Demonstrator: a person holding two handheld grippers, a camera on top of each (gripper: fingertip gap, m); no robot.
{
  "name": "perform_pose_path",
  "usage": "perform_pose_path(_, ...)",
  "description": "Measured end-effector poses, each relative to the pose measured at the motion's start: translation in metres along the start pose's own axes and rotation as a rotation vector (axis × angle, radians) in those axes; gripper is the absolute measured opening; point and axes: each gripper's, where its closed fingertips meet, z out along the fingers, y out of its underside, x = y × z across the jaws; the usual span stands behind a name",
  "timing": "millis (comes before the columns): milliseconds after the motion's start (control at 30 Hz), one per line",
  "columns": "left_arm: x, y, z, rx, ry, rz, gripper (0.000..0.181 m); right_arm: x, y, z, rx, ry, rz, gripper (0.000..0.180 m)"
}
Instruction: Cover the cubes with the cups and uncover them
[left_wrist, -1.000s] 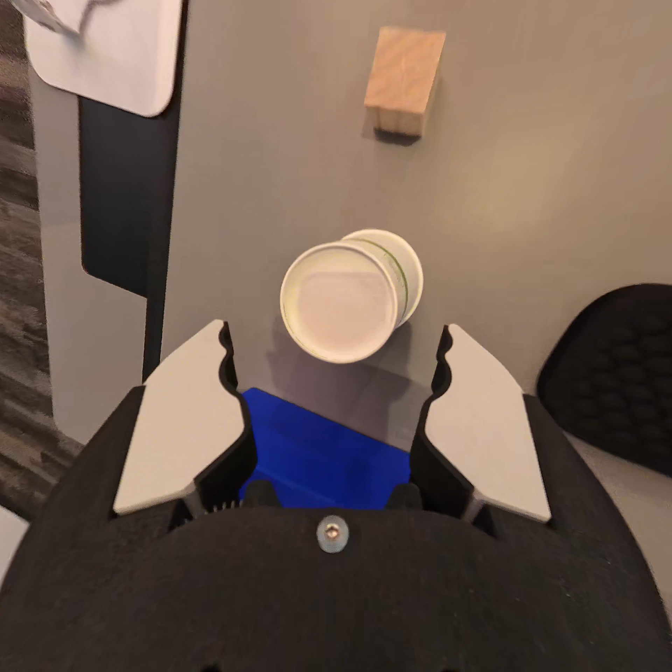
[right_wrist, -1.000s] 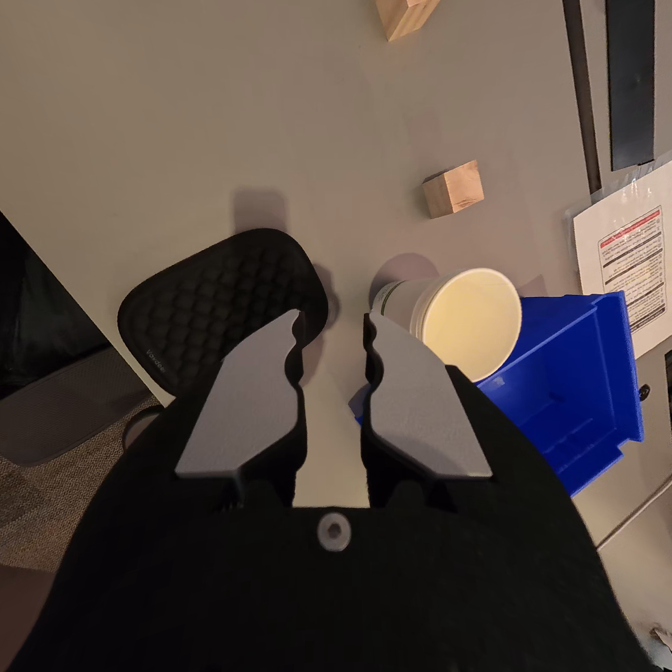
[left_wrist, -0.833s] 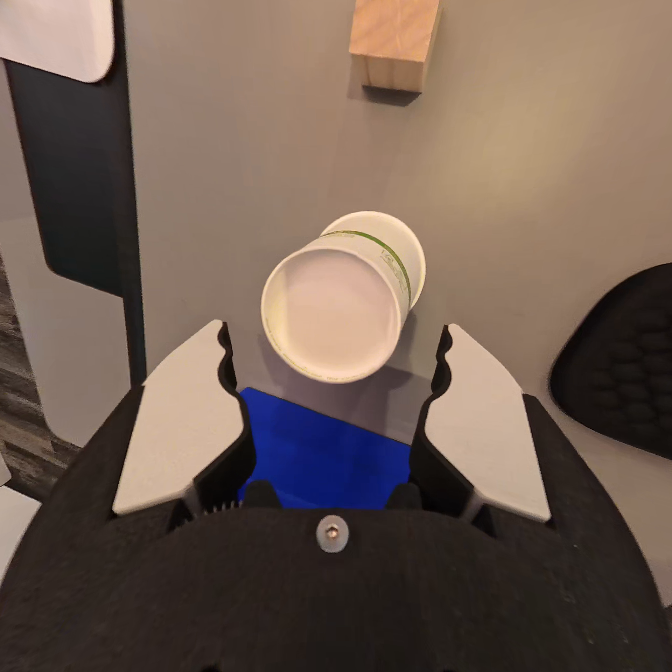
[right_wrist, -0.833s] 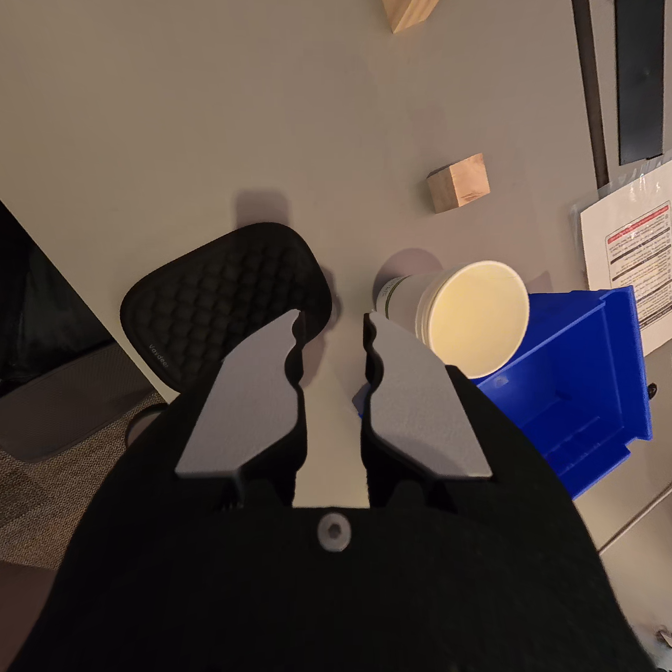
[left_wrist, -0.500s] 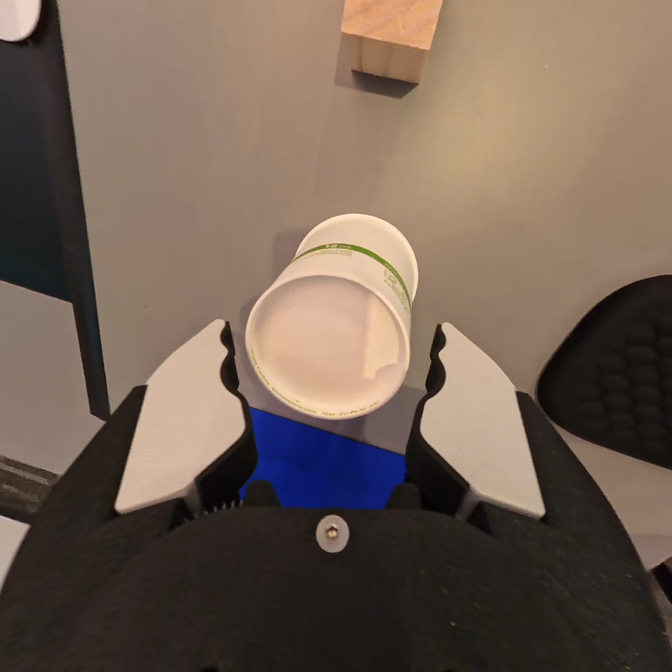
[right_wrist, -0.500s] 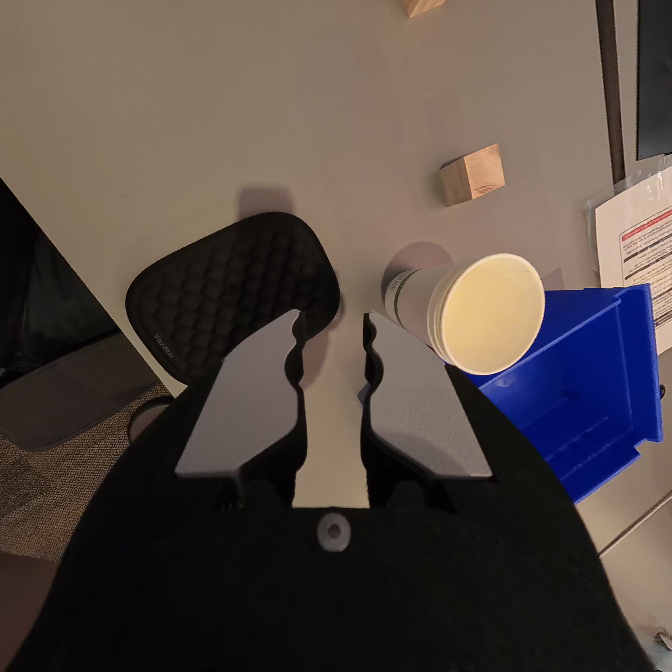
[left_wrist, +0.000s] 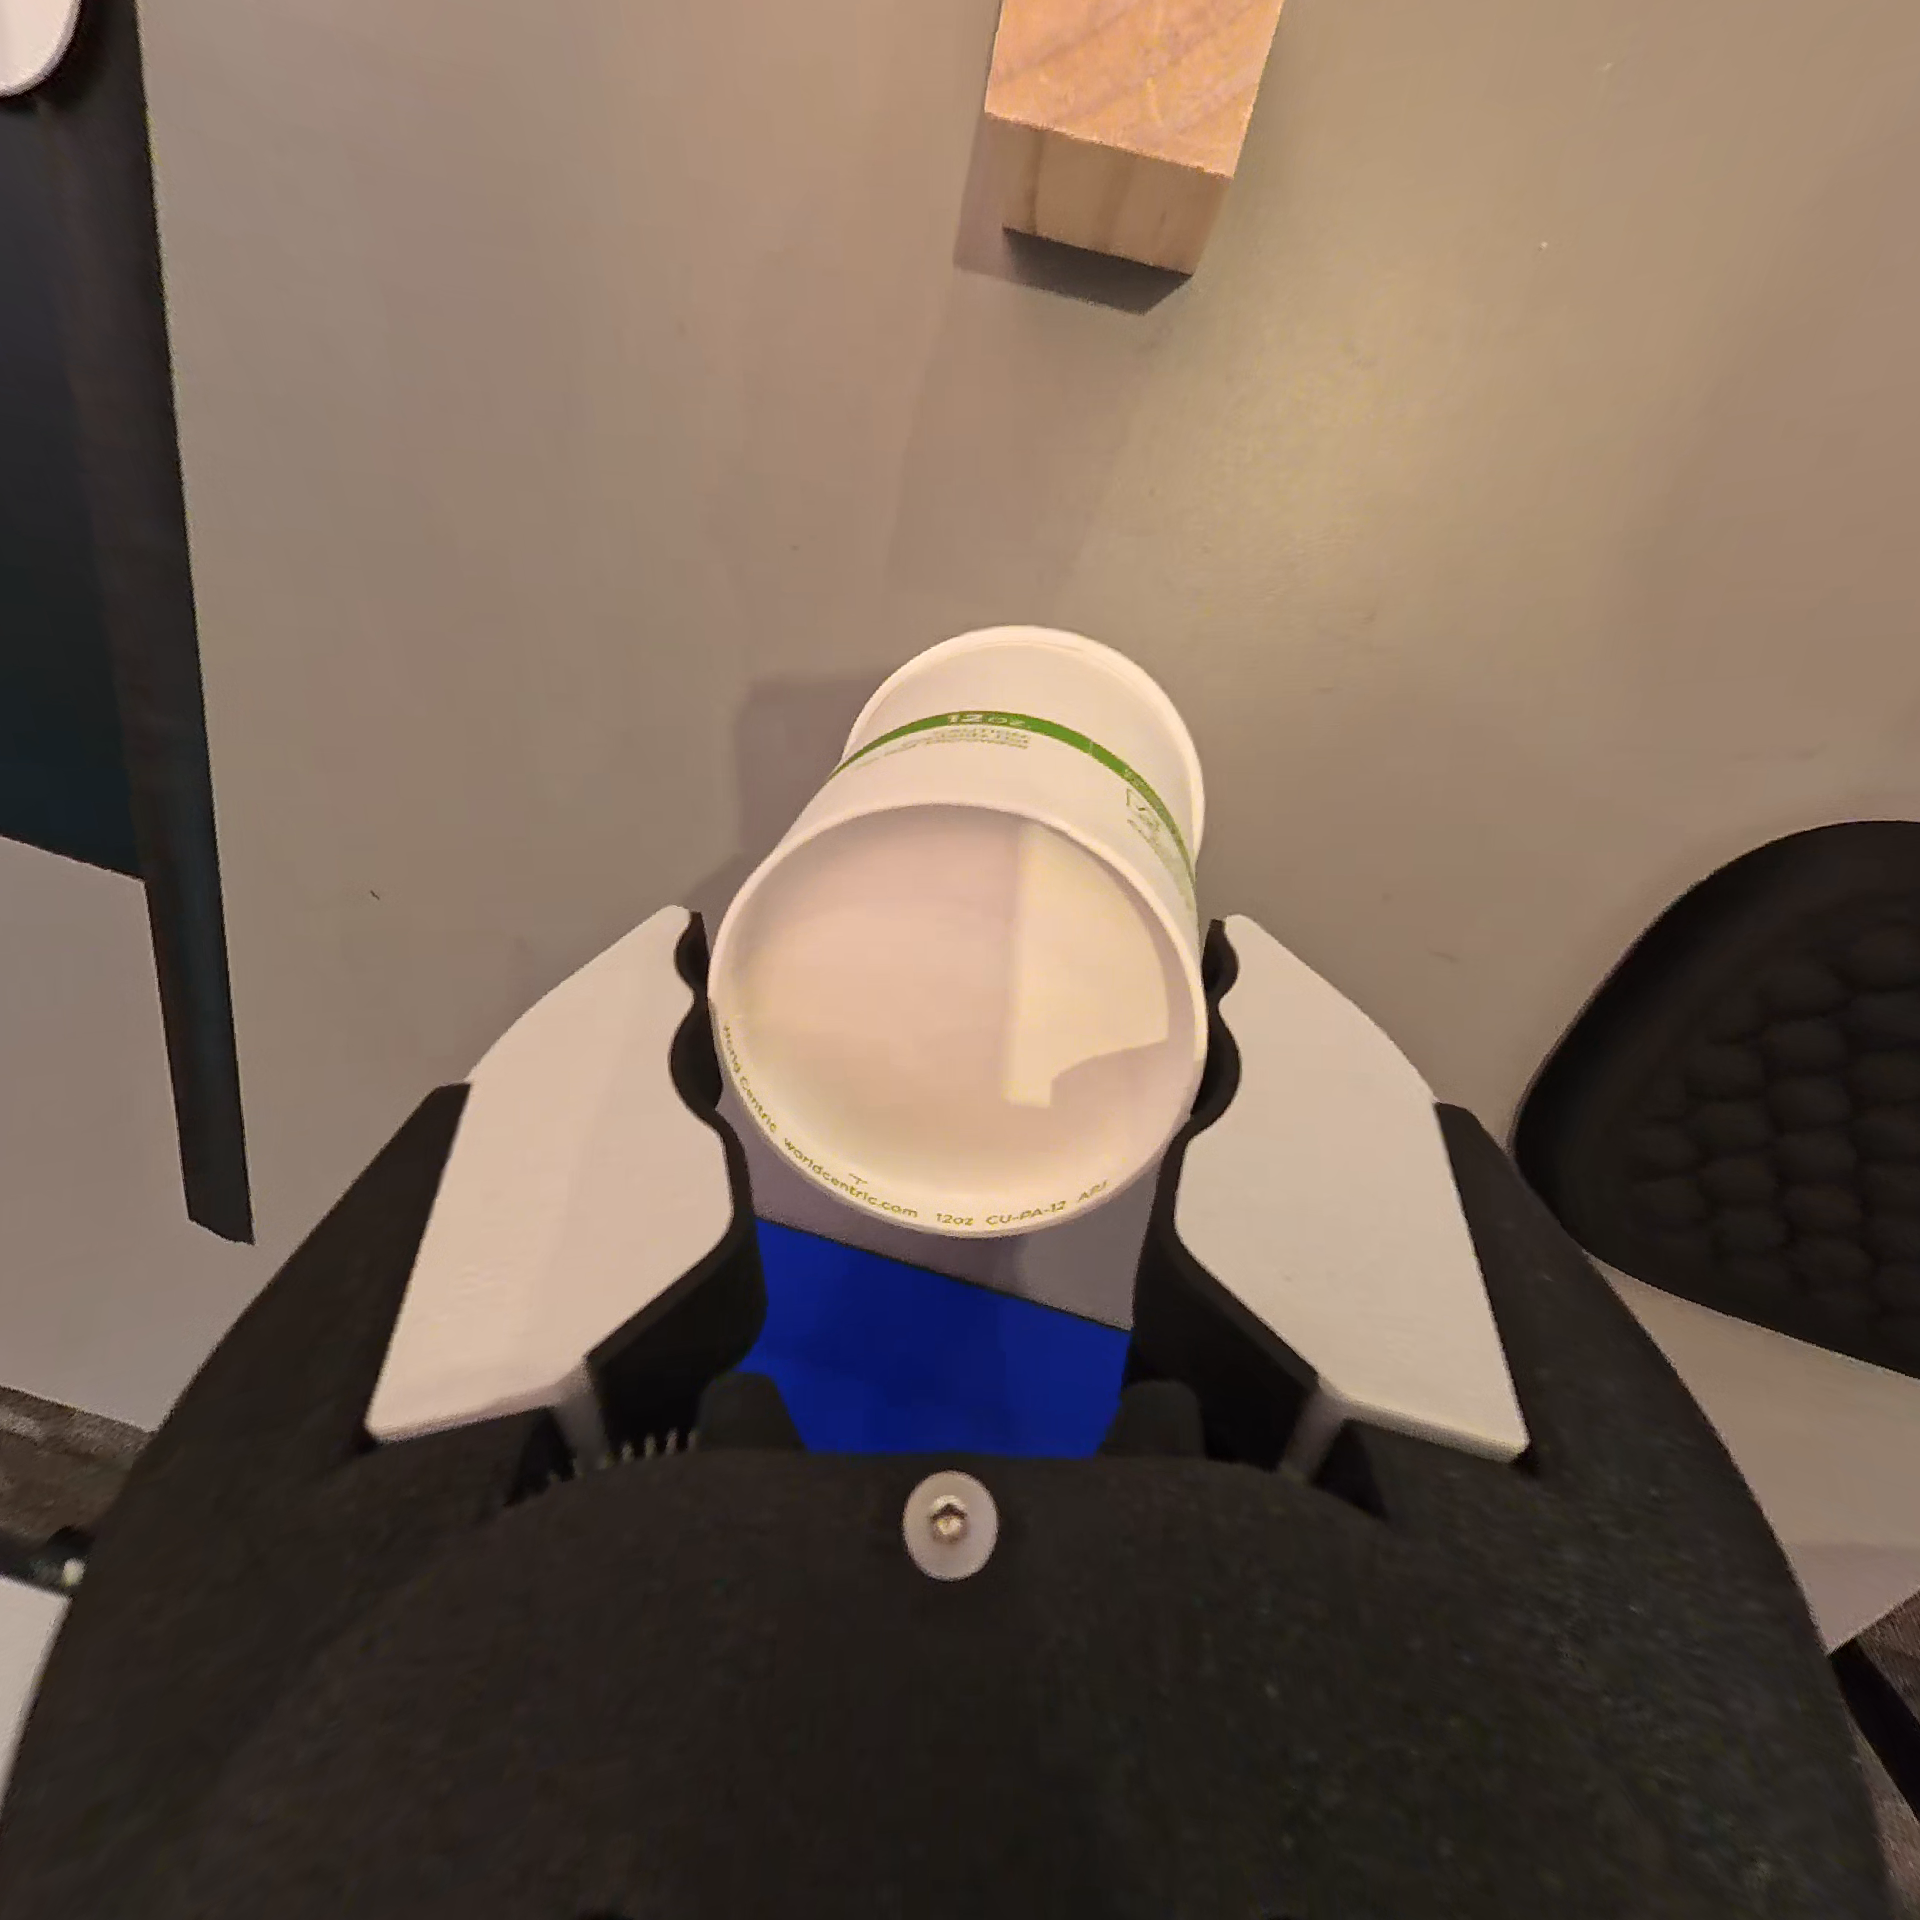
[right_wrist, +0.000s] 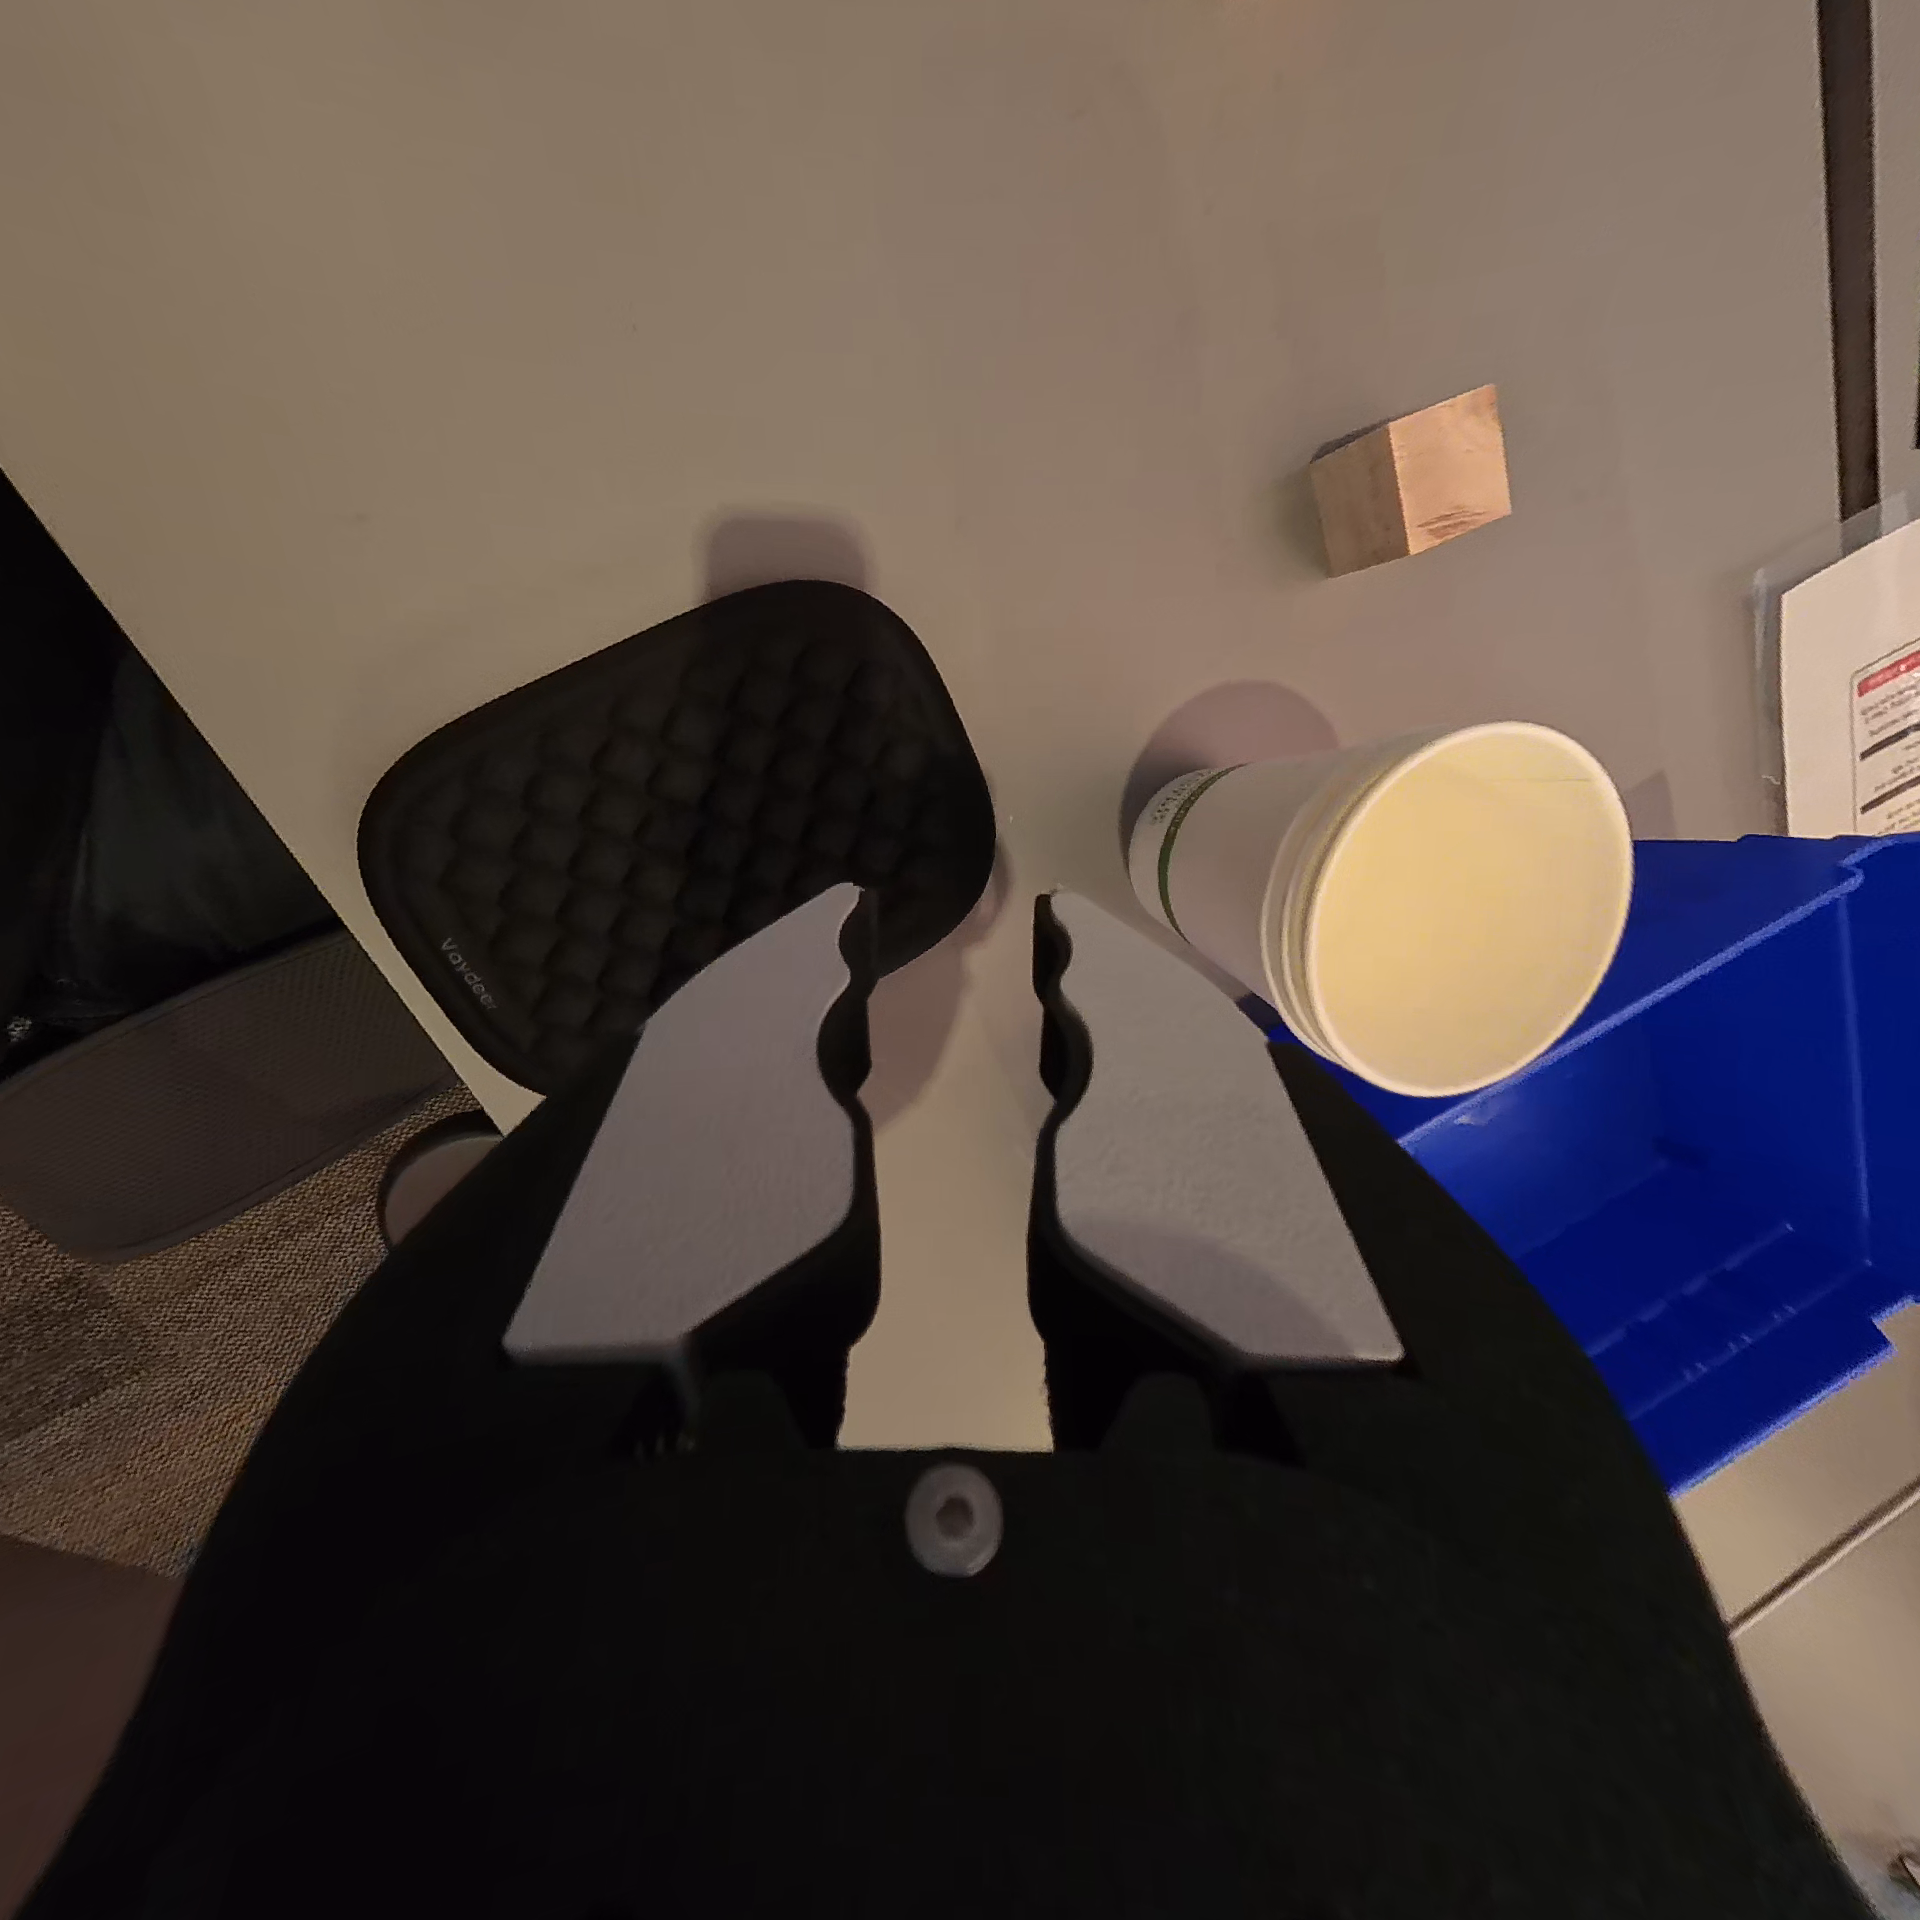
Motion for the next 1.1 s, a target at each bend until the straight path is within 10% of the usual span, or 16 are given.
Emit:
perform_pose_path(700,0.056,-0.057,-0.119,0.429,-0.11,0.161,0.089,-0.024,-0.123,0.037,0.392,-0.007,-0.074,0.022)
perform_pose_path(1100,0.142,-0.119,-0.166,0.683,-0.141,0.394,0.089,-0.059,-0.264,-0.001,1.134,-0.483,0.251,0.044)
